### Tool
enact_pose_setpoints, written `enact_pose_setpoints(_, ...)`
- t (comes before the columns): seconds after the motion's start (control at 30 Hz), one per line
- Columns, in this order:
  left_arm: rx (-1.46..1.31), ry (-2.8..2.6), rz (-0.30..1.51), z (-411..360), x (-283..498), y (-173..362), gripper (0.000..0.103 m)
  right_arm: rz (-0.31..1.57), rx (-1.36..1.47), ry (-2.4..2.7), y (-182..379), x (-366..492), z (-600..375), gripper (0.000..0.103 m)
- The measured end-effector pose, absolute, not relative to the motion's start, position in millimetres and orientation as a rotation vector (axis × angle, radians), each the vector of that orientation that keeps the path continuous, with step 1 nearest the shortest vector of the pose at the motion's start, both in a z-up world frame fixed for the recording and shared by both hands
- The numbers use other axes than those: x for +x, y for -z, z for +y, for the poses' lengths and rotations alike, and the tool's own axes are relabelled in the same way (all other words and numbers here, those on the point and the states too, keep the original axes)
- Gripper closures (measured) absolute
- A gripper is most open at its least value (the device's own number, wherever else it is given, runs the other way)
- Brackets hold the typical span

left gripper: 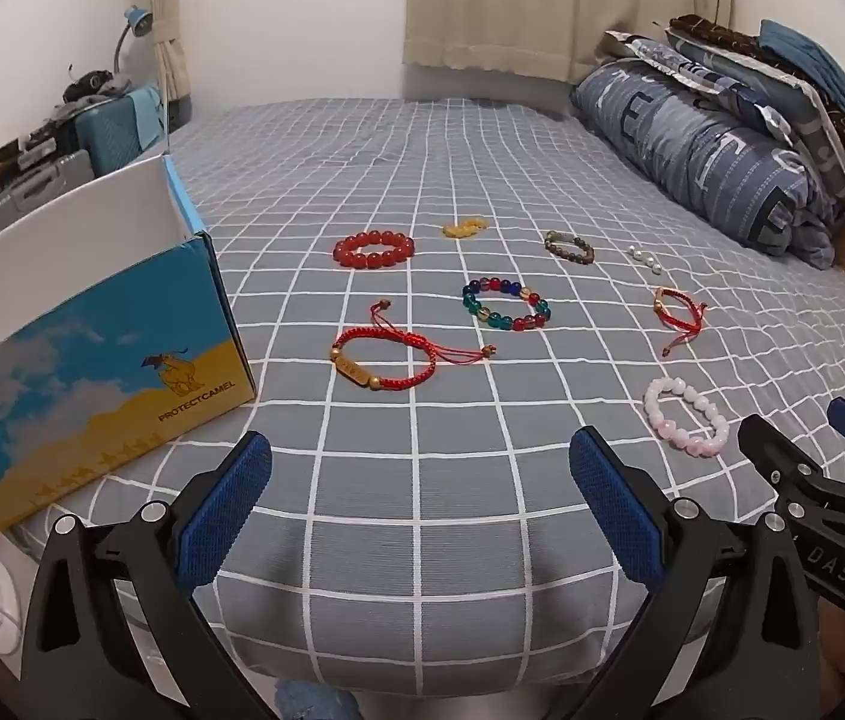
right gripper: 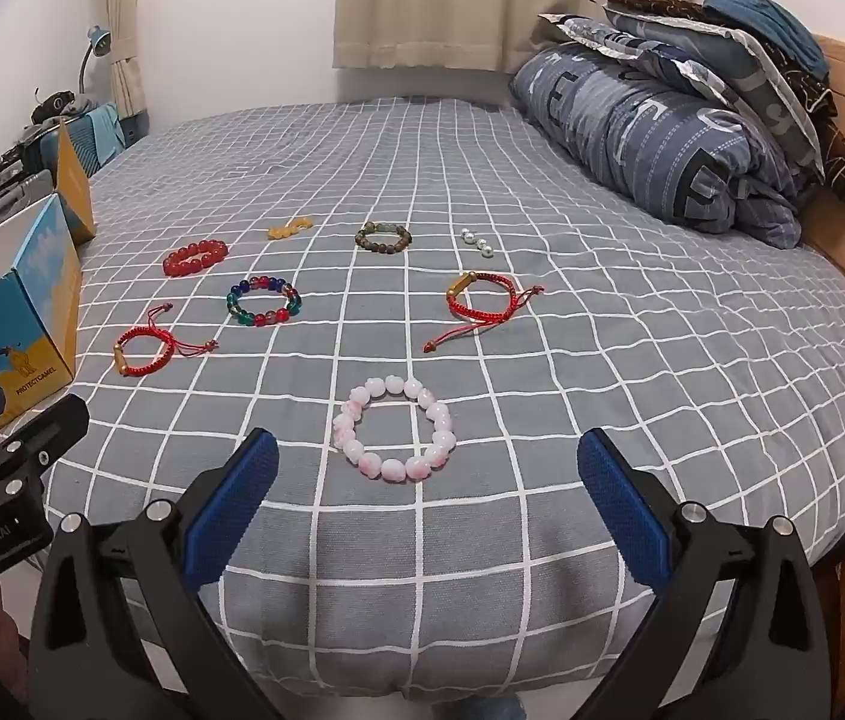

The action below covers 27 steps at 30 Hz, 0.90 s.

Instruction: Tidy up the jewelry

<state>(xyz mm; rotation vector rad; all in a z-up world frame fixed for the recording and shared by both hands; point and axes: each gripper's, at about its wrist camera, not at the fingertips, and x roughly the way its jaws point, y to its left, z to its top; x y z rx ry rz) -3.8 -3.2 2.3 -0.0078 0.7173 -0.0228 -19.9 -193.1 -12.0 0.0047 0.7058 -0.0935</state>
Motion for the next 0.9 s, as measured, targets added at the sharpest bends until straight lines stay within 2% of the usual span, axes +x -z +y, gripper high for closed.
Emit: enact_pose_setpoints(0.9, 0.005, 0.016, 0.709, -4.8, -1.1, -4.4, 0.006, 0.704, 0.003, 0.1, 8.9, -19.5, -192.8, 0.007)
